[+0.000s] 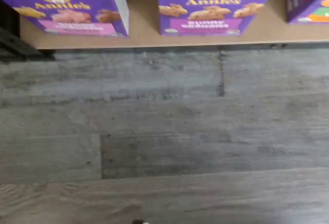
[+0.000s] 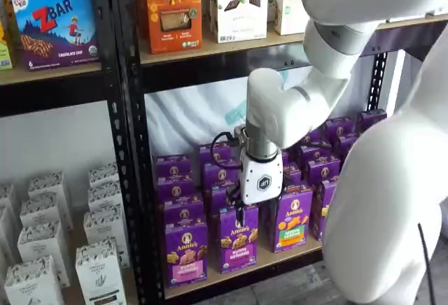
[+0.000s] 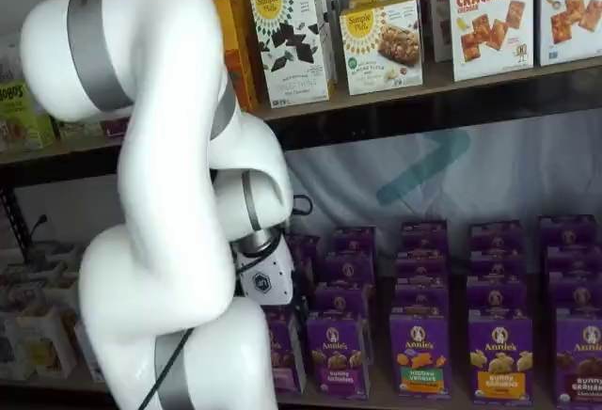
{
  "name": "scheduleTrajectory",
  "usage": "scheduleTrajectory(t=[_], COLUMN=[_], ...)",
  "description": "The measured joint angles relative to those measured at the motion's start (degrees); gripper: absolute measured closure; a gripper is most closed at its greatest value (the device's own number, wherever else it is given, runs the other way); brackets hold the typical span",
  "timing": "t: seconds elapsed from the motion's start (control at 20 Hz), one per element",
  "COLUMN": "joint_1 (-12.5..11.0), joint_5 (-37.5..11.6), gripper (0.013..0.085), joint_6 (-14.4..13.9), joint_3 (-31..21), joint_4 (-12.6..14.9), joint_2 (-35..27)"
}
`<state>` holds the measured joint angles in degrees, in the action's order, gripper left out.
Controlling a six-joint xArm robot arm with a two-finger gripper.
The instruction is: Pick up the purple box with a pink patch in the middle, on the bottom shelf, the first box from the left
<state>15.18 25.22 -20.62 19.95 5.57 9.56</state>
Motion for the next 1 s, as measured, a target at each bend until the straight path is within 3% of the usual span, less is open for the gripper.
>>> scheduleTrajectory(t=[0.35,0.45,0.7,0.75,1.0], joint_1=[0.6,0.4,-0.8,-0.9,0.3], joint_5=[-7.5,-9.3,-12.8,-13.5,-17.4], gripper=[0.013,0.013,0.013,0.013,0.013], joint_6=[7.7,6.3,-1.1,-1.5,3.4], joint_3=[1.5,2.0,4.1,4.5,6.7], joint_4=[-8.8,-7.2,1.7,2.2,-3.8], joint_2=[-9.1,-11.3,-17.1,-18.1,-23.3])
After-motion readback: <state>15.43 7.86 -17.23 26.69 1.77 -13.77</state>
